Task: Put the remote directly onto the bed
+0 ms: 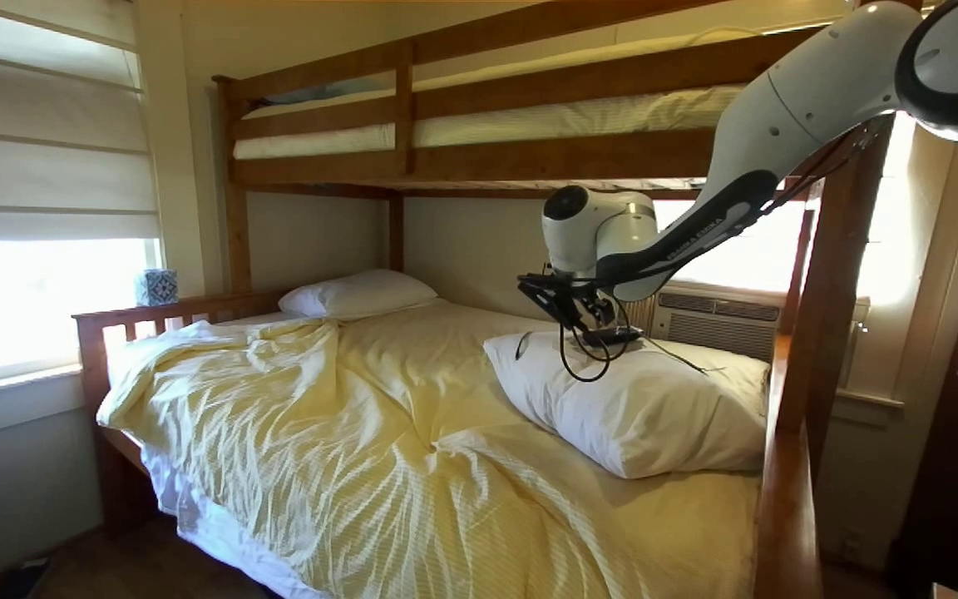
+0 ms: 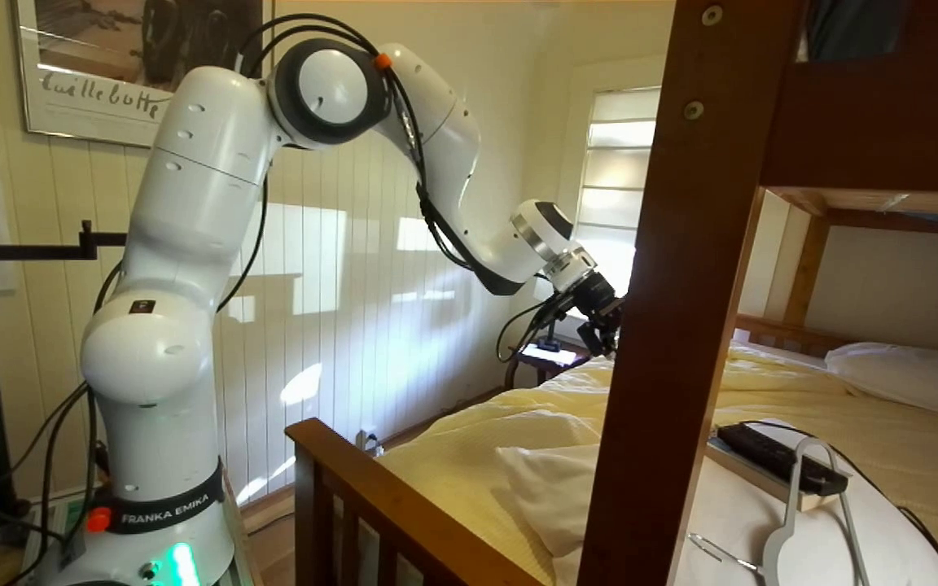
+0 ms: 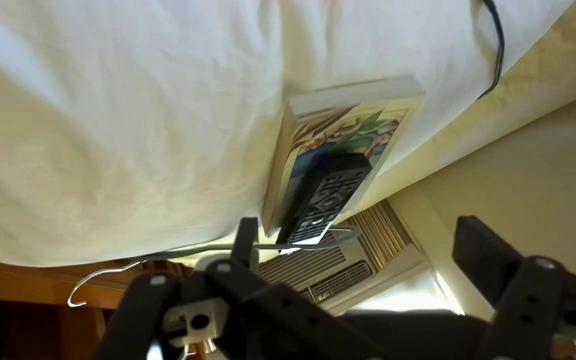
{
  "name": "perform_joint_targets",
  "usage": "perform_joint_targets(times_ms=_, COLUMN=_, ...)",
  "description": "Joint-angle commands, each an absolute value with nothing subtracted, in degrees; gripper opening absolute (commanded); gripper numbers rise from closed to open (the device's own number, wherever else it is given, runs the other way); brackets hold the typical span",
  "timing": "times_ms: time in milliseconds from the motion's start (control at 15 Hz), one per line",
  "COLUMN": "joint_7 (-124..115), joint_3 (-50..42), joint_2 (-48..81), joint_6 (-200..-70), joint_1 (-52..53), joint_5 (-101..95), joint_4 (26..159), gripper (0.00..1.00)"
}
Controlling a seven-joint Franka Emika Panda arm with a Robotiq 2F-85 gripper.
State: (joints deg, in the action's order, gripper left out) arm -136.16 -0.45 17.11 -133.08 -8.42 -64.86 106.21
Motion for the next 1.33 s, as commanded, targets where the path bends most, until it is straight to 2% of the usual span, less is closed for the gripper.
perform_joint_targets(times_ms=0, joint_7=-135.81, joint_3=-3.08, joint_2=17.09, joint_6=-133.38, joint_1=-6.26, joint_5=-64.17, joint_4=106.25, gripper=1.0)
perform_joint_targets(times_ms=467, joint_7=-127.75, joint_3=-4.86, joint_2=19.16, joint_6=-129.77, joint_1=-5.58, joint_5=-65.36, joint_4=104.2, gripper=1.0)
perform_joint_targets(times_ms=800, joint_7=-115.58, joint_3=-7.5, joint_2=23.72, joint_6=-134.89, joint_1=-9.31, joint_5=-61.84, joint_4=100.4, gripper=1.0)
perform_joint_targets(times_ms=1267, joint_7=-112.16, joint_3=-10.23, joint_2=26.86, joint_6=-138.24, joint_1=-10.92, joint_5=-53.96, joint_4=98.79, gripper=1.0)
